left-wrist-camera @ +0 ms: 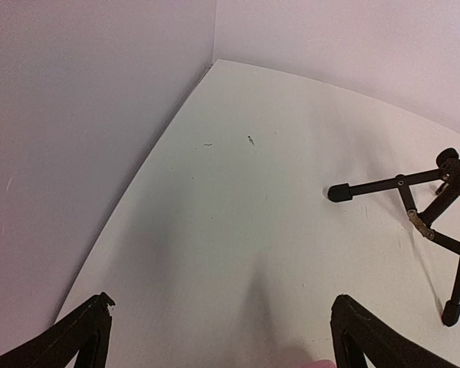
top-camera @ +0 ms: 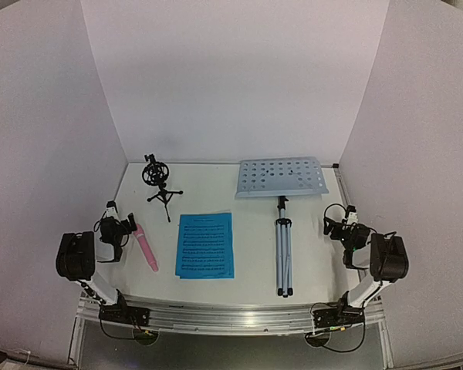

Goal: Set up the instrument practice props

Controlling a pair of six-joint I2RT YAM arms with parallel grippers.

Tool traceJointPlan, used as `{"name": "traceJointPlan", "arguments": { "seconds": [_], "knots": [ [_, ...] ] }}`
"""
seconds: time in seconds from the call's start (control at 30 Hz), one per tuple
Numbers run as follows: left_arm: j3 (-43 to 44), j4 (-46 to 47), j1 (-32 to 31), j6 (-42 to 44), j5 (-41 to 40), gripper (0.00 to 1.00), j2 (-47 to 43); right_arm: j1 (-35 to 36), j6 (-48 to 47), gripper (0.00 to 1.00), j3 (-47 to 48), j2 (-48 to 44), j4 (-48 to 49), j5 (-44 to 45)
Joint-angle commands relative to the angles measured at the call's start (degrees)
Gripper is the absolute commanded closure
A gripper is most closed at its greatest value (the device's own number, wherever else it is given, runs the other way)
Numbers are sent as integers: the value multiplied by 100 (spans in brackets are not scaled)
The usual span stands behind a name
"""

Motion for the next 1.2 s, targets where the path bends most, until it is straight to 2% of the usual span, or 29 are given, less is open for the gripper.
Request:
{"name": "traceJointPlan", "arguments": {
  "seconds": [0.0,0.2,0.27,0.33,0.4,0.47,0.53,0.63,0.7,0.77,0.87,0.97,1.07,1.17],
  "knots": [
    [141,119,6,-30,-89,0,-54,118,-113,2,216,-32,-160,105],
    [125,163,4,-24,-107,0,-50,186,-144,2,238,-95,-255,247],
    [96,143,8,-120,-391,0,-186,187,-113,2,219,-253,-331,269],
    [160,-331,6,-184,-533,0,-590,185,-158,2,351,-505,-769,178],
    [204,-753,-2,-93,-410,0,-1087,187,-329,2,548,-887,-1428,-288],
    [64,-918,-29,-61,-301,0,-1639,187,-320,2,778,-1235,-2023,-398],
    [-58,-1299,-35,-8,-49,0,-2270,186,-122,2,1015,-1552,-2455,-428],
    [-216,-1742,-53,77,445,0,-3050,187,233,8,1438,-1765,-2997,-1072],
    [-297,-1967,-67,261,1005,0,-3579,211,669,9,1895,-1815,-3630,-1310],
    [-257,-2392,-91,428,1843,0,-4062,392,717,9,2332,-1901,-4410,-1279],
    [55,-3337,-163,830,3186,0,-4612,1183,305,8,2996,-2020,-5549,-503],
    [607,-4726,-441,1413,4332,0,-4621,2043,334,3,3616,-1892,-6282,257],
    [1051,-5901,-1121,1820,4378,0,-4357,2714,448,3,4378,-1365,-7189,930],
    [1445,-6605,-1568,2319,4848,0,-4008,3442,232,4,5387,-496,-8488,2198]
  ]
}}
